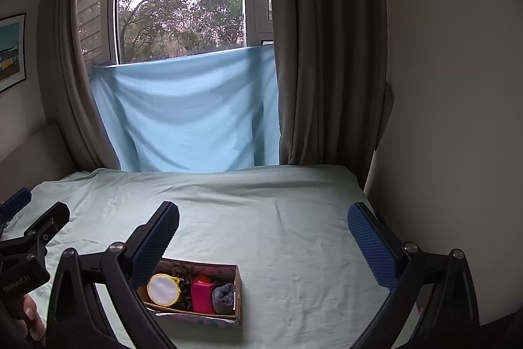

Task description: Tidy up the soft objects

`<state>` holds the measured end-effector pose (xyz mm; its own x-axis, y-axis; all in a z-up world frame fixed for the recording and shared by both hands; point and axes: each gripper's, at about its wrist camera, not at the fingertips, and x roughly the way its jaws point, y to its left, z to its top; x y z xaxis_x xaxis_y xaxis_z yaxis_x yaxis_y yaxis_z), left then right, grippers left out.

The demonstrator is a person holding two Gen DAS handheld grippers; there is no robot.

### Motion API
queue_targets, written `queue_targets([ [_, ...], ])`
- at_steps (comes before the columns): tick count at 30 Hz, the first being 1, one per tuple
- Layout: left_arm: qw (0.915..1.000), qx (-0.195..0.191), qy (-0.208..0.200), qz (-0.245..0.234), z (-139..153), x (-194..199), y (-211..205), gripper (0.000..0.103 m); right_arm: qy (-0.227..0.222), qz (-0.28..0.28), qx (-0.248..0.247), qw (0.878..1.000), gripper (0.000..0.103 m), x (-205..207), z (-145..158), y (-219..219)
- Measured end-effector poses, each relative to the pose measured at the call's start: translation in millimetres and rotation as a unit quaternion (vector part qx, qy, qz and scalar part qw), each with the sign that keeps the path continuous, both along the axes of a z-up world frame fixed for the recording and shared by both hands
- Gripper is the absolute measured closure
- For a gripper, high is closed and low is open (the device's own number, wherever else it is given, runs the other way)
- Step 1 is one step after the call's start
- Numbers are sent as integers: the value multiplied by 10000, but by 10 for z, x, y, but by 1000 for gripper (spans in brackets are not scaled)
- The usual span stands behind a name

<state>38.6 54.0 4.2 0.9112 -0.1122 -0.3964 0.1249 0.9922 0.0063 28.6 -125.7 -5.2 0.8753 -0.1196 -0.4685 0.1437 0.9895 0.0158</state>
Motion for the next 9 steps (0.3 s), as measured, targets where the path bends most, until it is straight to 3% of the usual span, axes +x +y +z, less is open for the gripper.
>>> queue_targets([
  [9, 10000, 75, 65, 9, -55, 64, -82, 0, 172, 55, -3, 9998, 0, 121, -32, -12],
])
